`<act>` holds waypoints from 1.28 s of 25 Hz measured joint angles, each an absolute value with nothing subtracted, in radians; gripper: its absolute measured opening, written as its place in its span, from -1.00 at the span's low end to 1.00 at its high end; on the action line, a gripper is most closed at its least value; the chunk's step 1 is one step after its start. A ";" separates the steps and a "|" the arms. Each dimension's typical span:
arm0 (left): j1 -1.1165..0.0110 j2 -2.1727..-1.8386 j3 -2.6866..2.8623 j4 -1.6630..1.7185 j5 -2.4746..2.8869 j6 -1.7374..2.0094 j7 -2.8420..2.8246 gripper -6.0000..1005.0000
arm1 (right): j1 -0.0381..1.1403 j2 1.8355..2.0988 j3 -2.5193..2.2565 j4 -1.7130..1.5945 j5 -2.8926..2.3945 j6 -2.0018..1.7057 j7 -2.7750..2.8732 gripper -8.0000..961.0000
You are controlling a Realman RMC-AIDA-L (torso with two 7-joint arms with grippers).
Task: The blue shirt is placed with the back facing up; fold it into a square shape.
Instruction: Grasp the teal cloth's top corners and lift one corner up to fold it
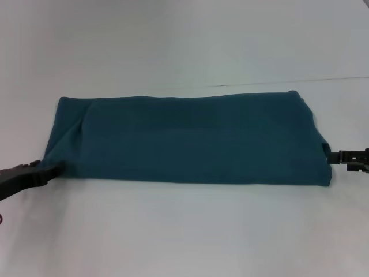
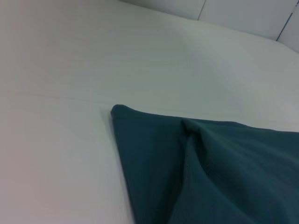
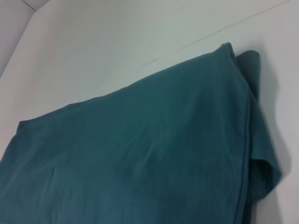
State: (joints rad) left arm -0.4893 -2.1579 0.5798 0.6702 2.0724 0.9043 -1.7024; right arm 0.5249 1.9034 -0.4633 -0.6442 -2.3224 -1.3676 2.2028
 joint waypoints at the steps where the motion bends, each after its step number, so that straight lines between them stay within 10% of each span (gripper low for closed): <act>1: -0.489 -2.159 0.582 0.670 2.072 0.897 -1.702 0.46 | 0.525 1.903 -0.463 -0.644 -2.322 -1.367 2.203 0.70; 12: -0.489 -2.161 0.616 0.676 2.076 0.849 -1.720 -0.04 | 0.524 1.903 -0.465 -0.644 -2.322 -1.367 2.204 0.69; 23: -0.486 -2.161 0.614 0.684 2.077 0.854 -1.726 -0.93 | 0.523 1.903 -0.465 -0.640 -2.324 -1.367 2.204 0.63; 32: -0.465 -2.161 0.609 0.724 2.085 0.916 -1.754 -0.94 | 0.537 1.906 -0.517 -0.596 -2.324 -1.310 2.207 0.51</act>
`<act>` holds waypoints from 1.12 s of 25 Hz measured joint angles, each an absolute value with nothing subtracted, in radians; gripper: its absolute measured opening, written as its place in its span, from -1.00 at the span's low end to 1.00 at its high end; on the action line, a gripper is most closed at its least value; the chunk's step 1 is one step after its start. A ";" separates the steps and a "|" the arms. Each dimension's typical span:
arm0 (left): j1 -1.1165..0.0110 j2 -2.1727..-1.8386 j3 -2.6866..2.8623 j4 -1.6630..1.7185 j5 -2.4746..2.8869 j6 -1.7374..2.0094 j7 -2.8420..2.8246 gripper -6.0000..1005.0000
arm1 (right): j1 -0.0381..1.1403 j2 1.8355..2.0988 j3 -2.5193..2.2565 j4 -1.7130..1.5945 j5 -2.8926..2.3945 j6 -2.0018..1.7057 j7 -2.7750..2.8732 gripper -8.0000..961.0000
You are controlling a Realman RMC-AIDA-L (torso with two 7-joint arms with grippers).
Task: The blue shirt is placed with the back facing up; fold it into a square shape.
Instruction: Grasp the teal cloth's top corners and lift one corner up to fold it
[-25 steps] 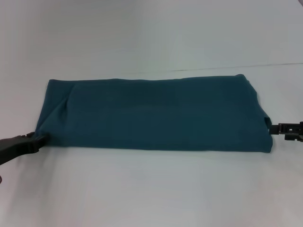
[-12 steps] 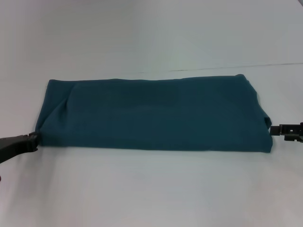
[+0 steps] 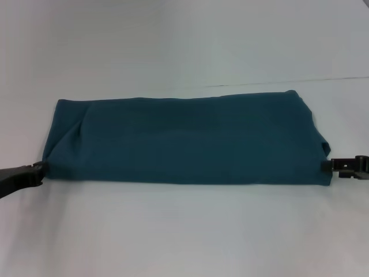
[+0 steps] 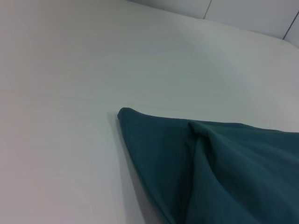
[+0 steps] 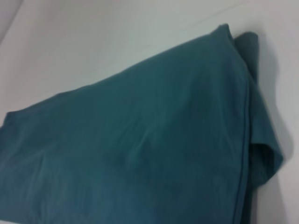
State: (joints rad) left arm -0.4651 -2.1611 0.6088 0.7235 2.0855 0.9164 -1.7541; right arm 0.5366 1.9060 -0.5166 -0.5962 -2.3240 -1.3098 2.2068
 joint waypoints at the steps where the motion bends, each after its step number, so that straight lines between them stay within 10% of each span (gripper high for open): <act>1: -0.463 -2.161 0.609 0.727 2.086 0.922 -1.757 -0.93 | 0.538 1.908 -0.523 -0.591 -2.324 -1.297 2.207 0.50; 21: -0.461 -2.155 0.608 0.732 2.098 0.952 -1.775 -0.94 | 0.582 1.951 -0.596 -0.589 -2.324 -1.213 2.200 0.28; 28: -0.441 -2.159 0.612 0.767 2.098 0.970 -1.797 -0.94 | 0.567 1.941 -0.587 -0.592 -2.324 -1.215 2.199 -0.31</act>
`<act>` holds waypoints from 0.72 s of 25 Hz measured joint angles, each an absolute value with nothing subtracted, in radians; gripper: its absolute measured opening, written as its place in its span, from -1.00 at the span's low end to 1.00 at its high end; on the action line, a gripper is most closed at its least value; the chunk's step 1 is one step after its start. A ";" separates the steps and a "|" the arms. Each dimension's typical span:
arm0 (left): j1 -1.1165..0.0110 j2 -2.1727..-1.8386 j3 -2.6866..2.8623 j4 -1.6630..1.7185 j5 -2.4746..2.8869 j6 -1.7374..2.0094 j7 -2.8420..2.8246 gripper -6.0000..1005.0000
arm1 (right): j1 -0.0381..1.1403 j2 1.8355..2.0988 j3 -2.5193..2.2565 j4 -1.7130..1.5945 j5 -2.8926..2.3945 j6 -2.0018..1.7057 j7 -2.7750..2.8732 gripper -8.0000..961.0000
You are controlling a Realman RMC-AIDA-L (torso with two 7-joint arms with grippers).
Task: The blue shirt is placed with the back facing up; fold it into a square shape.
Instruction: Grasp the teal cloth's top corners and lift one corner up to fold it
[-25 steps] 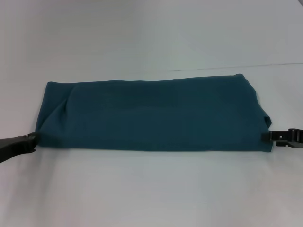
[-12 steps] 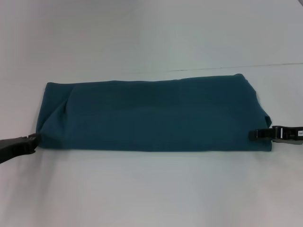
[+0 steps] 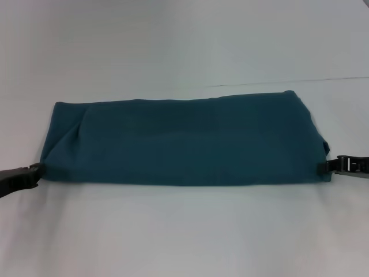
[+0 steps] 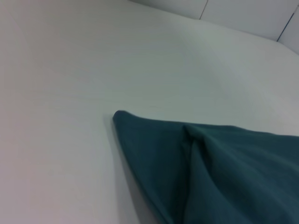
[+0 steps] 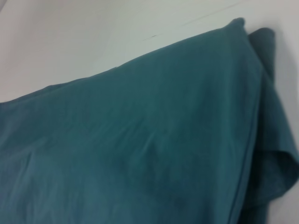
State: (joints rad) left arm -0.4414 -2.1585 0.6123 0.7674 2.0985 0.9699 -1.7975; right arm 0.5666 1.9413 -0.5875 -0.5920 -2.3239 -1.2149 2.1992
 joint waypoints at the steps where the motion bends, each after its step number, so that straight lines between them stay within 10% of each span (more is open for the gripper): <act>1: -0.437 -2.159 0.611 0.776 2.098 0.981 -1.800 -0.94 | 0.564 1.940 -0.587 -0.592 -2.324 -1.215 2.200 -0.40; 9: -0.410 -2.163 0.606 0.807 2.098 1.024 -1.818 -0.94 | 0.556 1.935 -0.586 -0.594 -2.319 -1.221 2.193 -0.96; 18: -0.393 -2.163 0.606 0.809 2.098 1.038 -1.818 -0.94 | 0.535 1.931 -0.584 -0.597 -2.318 -1.230 2.191 -0.96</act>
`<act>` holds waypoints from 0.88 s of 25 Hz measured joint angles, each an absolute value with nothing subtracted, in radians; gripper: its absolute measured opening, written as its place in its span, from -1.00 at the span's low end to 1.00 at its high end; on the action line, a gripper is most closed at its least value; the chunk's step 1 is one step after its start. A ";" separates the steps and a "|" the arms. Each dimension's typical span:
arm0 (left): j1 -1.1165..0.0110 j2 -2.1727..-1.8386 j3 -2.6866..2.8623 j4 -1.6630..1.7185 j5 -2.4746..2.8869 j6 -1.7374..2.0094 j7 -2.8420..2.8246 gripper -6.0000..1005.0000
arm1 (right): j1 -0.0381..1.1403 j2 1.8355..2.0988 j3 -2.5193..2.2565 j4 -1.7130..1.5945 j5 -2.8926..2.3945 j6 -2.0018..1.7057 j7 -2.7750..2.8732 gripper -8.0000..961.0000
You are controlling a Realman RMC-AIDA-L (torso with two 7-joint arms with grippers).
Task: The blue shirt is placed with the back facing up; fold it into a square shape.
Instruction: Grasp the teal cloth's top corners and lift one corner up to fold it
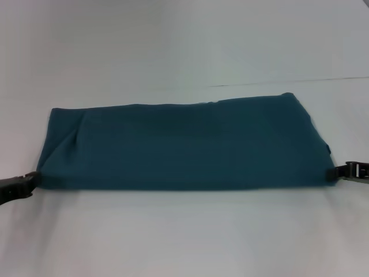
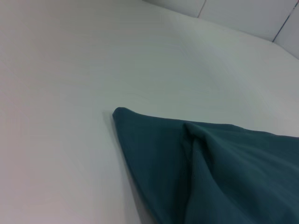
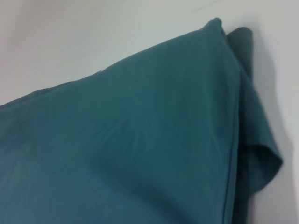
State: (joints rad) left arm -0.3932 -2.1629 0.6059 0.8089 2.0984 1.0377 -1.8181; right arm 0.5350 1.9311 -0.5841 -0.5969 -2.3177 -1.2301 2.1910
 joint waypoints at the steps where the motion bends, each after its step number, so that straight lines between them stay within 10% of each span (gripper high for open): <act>1: -0.391 -2.163 0.606 0.810 2.098 1.042 -1.818 -0.94 | 0.529 1.930 -0.582 -0.602 -2.317 -1.234 2.191 -0.96; 22: -0.356 -2.163 0.586 0.847 2.126 1.171 -1.827 -0.93 | 0.487 1.938 -0.527 -0.667 -2.312 -1.316 2.179 -0.95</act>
State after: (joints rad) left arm -0.3558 -2.1628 0.5860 0.8474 2.1257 1.1712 -1.8267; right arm 0.4871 1.9378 -0.5270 -0.6670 -2.3125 -1.3161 2.1792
